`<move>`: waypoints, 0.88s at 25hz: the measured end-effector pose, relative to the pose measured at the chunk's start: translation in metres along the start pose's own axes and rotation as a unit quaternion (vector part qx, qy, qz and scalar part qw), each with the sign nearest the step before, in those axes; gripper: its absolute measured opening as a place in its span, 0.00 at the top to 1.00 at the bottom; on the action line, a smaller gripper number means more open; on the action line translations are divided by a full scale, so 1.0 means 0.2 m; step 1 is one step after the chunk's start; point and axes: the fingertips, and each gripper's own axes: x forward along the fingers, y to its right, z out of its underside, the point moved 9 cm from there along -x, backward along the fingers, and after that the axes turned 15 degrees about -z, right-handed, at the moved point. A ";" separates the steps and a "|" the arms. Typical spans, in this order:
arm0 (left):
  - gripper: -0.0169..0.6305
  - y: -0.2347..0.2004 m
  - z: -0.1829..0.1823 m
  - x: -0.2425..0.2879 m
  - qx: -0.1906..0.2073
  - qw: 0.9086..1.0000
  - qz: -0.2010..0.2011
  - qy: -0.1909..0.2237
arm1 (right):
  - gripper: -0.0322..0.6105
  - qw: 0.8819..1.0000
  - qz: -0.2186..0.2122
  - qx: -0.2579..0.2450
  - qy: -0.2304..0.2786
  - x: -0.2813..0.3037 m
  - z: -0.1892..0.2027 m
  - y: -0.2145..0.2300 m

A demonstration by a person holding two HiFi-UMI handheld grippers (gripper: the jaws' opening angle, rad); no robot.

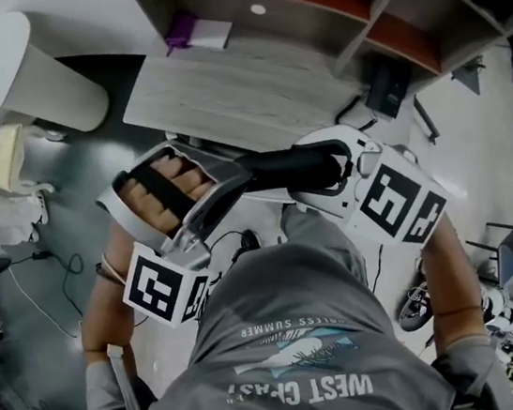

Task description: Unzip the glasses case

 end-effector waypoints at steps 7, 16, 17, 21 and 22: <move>0.98 -0.02 -0.02 0.04 0.025 1.000 -0.010 -0.011 | 0.58 1.000 -0.005 0.014 -0.006 0.05 -0.01 0.04; 0.98 -0.02 -0.07 0.11 0.066 0.998 0.007 0.007 | 0.58 0.999 -0.018 0.012 -0.036 0.15 0.00 0.08; 0.98 -0.02 -0.08 0.12 0.063 0.998 0.007 0.013 | 0.58 0.999 -0.021 0.013 -0.037 0.17 0.01 0.08; 0.98 0.00 -0.10 0.18 0.053 0.998 0.016 0.031 | 0.58 0.999 -0.030 0.021 -0.041 0.25 0.04 0.09; 0.98 0.02 -0.08 0.20 0.047 0.998 0.022 0.031 | 0.58 0.998 -0.029 0.024 -0.040 0.26 0.05 0.10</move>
